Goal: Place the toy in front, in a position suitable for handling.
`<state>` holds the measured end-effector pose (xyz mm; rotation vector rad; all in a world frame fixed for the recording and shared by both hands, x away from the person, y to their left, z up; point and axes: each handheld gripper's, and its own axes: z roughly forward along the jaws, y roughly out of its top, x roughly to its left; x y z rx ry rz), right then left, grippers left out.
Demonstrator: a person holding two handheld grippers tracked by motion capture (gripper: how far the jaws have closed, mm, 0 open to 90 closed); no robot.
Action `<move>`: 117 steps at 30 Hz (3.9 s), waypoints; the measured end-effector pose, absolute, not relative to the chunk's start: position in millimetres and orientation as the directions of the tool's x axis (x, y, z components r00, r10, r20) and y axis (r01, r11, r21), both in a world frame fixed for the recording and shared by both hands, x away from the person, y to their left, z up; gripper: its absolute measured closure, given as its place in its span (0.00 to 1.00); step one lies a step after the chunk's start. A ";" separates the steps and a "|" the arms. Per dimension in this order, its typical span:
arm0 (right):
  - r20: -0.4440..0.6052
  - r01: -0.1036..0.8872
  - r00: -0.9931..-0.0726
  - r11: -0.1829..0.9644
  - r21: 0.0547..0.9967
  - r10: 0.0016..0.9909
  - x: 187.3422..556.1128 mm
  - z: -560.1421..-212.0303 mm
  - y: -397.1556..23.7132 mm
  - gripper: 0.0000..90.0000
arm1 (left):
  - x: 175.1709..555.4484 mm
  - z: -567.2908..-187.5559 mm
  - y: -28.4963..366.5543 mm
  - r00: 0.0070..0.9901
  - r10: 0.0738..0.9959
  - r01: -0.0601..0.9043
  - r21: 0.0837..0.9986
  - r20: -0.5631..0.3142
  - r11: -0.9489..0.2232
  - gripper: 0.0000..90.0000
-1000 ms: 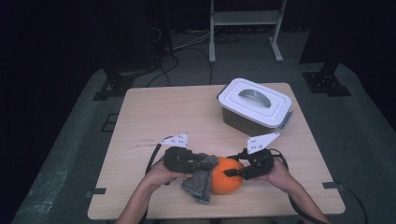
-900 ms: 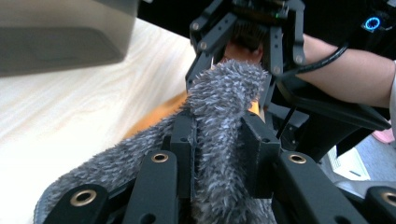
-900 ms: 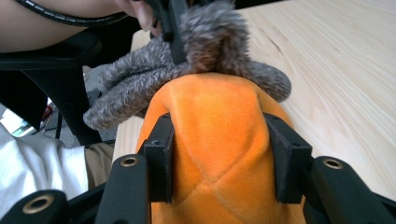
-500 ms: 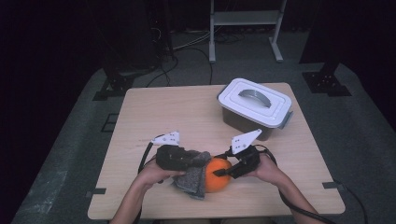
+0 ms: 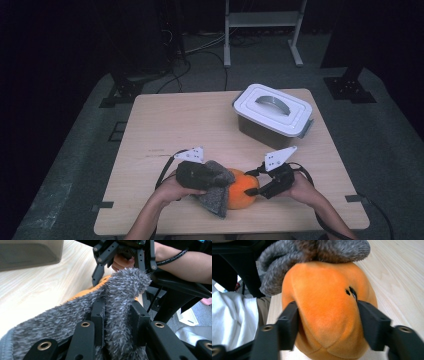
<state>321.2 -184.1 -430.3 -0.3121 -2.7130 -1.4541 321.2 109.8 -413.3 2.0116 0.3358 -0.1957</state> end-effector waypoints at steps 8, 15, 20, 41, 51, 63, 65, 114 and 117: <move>0.233 0.322 -0.944 0.486 0.812 0.235 308.7 -420.5 -189.7 0.25 | 311.5 -417.0 111.2 0.952 0.119 0.306 0.837 -0.283 -0.453 0.77; 0.287 0.383 -0.922 0.507 0.772 0.259 311.0 -431.8 -176.6 0.21 | 307.3 -417.6 111.5 0.954 0.109 0.297 0.826 -0.280 -0.479 0.77; 0.266 0.357 -0.933 0.534 0.766 0.243 311.8 -432.8 -170.2 0.35 | 307.5 -418.9 113.5 0.951 0.109 0.304 0.824 -0.288 -0.478 0.77; 0.262 0.349 -0.936 0.532 0.771 0.235 328.4 -426.5 -172.7 0.24 | 316.7 -415.6 107.1 0.956 0.158 0.293 0.828 -0.247 -0.479 0.77; 0.299 0.409 -0.910 0.514 0.754 0.286 317.7 -435.1 -169.0 0.30 | 312.6 -413.0 103.4 0.958 0.139 0.285 0.829 -0.249 -0.481 0.77; 0.071 0.150 -0.986 0.593 0.791 0.154 317.3 -417.4 -157.6 0.51 | 326.4 -389.2 102.8 0.965 0.163 0.260 0.850 -0.207 -0.457 0.77; 0.075 0.151 -0.986 0.590 0.793 0.152 318.0 -418.8 -161.3 0.52 | 327.9 -396.1 104.5 0.962 0.170 0.270 0.842 -0.214 -0.468 0.77; 0.108 0.216 -0.968 0.530 0.820 0.227 311.8 -430.7 -218.2 0.49 | 325.2 -412.5 257.3 0.828 0.528 0.412 0.845 -0.190 -0.341 0.76; 0.113 0.220 -0.967 0.523 0.823 0.228 311.7 -431.7 -218.9 0.48 | 328.6 -420.2 250.3 0.819 0.541 0.422 0.839 -0.192 -0.343 0.75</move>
